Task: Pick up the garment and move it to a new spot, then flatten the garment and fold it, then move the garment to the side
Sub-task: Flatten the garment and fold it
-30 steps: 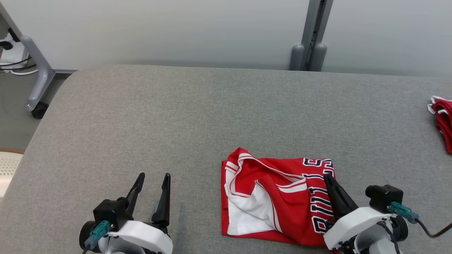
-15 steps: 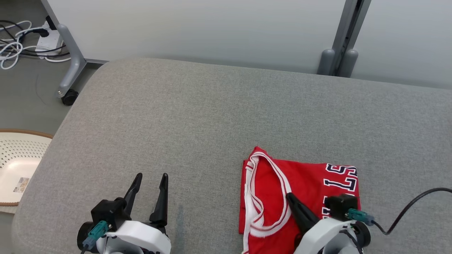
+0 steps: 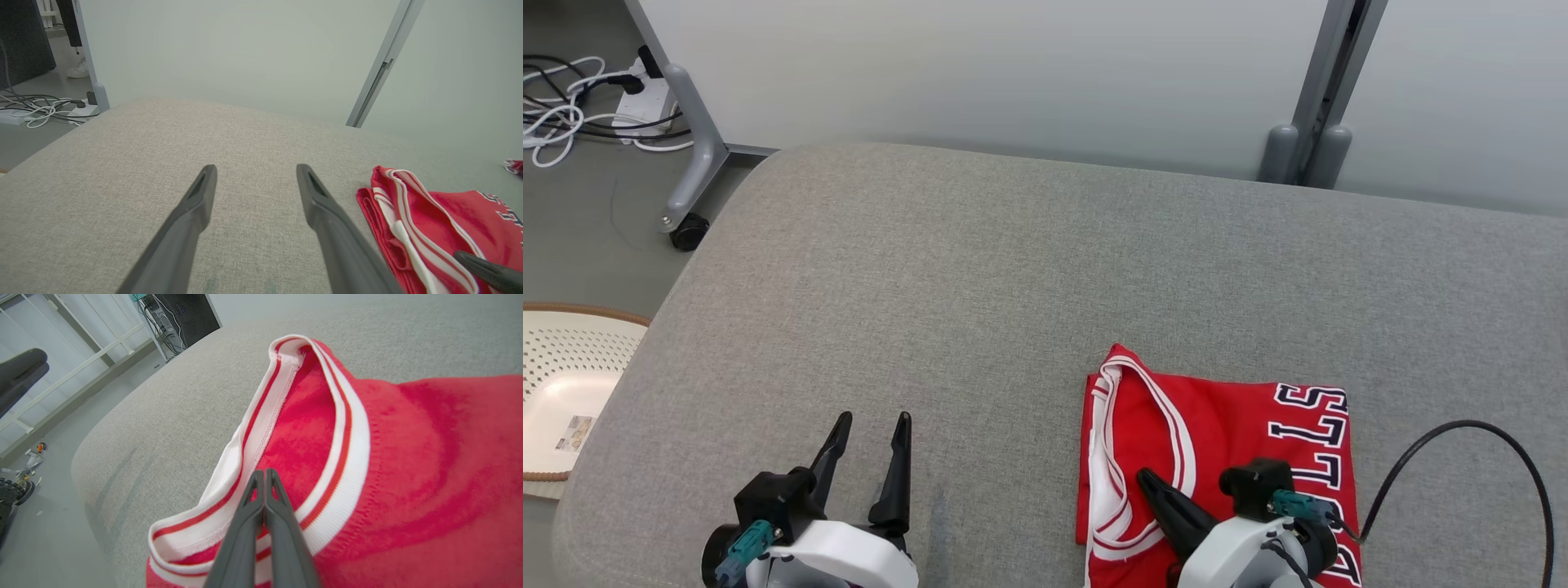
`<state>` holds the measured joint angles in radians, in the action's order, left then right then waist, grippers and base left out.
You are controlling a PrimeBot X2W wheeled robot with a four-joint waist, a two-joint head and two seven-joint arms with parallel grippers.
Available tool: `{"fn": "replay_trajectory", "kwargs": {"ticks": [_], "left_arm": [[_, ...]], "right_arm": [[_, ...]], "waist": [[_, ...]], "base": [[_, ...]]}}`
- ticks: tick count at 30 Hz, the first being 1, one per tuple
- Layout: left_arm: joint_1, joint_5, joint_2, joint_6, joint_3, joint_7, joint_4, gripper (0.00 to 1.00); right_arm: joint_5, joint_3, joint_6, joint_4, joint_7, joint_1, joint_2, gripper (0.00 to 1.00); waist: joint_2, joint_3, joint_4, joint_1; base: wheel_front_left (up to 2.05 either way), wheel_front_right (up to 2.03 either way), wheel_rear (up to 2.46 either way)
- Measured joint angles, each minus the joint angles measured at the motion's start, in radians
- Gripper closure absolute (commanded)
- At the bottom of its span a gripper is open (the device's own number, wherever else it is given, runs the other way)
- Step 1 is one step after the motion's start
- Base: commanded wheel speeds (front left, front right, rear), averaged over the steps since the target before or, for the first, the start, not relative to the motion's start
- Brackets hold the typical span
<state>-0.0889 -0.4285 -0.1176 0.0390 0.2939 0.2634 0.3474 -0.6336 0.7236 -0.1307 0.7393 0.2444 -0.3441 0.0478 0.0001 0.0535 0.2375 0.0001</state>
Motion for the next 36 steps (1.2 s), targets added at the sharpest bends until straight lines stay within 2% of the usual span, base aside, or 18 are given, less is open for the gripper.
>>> {"fn": "replay_trajectory", "kwargs": {"ticks": [4, 14, 21, 26, 31, 32, 33, 34, 36], "left_arm": [[0.0, -0.001, 0.001, 0.0, 0.0, 0.0, -0.001, 0.0], [-0.004, -0.001, 0.002, -0.002, 0.005, 0.0, -0.001, 0.0], [-0.007, -0.001, 0.002, -0.002, -0.002, 0.0, -0.005, 0.0], [-0.007, 0.003, 0.002, 0.001, -0.007, 0.0, -0.011, 0.0], [-0.019, 0.017, 0.0, -0.001, -0.002, 0.0, -0.017, 0.0], [-0.024, 0.019, -0.001, -0.002, -0.001, 0.0, -0.021, 0.0], [-0.029, 0.023, 0.0, -0.003, 0.002, 0.0, -0.022, 0.0], [-0.034, 0.024, 0.0, -0.003, 0.002, 0.0, -0.023, 0.0], [-0.046, 0.027, 0.002, -0.003, 0.004, 0.0, -0.027, 0.0]], "right_arm": [[0.003, 0.028, 0.0, 0.022, 0.004, -0.022, 0.001, 1.0], [-0.035, 0.195, 0.0, 0.008, -0.008, -0.041, 0.0, 1.0], [-0.035, 0.22, 0.0, 0.009, 0.003, -0.085, 0.0, 1.0], [-0.007, 0.135, 0.0, -0.013, 0.014, -0.113, 0.0, 1.0], [0.127, -0.081, 0.0, -0.11, 0.017, -0.11, 0.0, 1.0], [0.165, -0.126, 0.0, -0.133, 0.017, -0.099, 0.0, 0.91], [0.198, -0.172, 0.0, -0.155, 0.017, -0.082, 0.0, 0.72], [0.227, -0.222, 0.0, -0.182, 0.017, -0.062, 0.0, 0.72], [0.279, -0.309, 0.0, -0.238, 0.017, -0.019, 0.0, 0.56]], "waist": [[0.0, -0.001, -0.01, 0.0], [0.0, 0.017, -0.003, 0.0], [0.0, 0.029, 0.001, 0.0], [0.0, 0.029, -0.014, 0.0], [0.0, 0.023, -0.042, -0.0001], [0.0, 0.022, -0.047, 0.0], [0.0, 0.02, -0.053, 0.0], [-0.0001, 0.018, -0.06, 0.0], [0.0, 0.014, -0.072, 0.0]], "base": [[0.0, 0.0, 0.0], [0.0, 0.0, 0.0], [0.0, 0.0, 0.0], [0.0, 0.0, 0.0], [0.0, 0.0, 0.0], [0.0, 0.0, 0.0], [0.0, 0.0, 0.0], [0.0, 0.0, 0.0], [0.0, 0.0, 0.0]]}}
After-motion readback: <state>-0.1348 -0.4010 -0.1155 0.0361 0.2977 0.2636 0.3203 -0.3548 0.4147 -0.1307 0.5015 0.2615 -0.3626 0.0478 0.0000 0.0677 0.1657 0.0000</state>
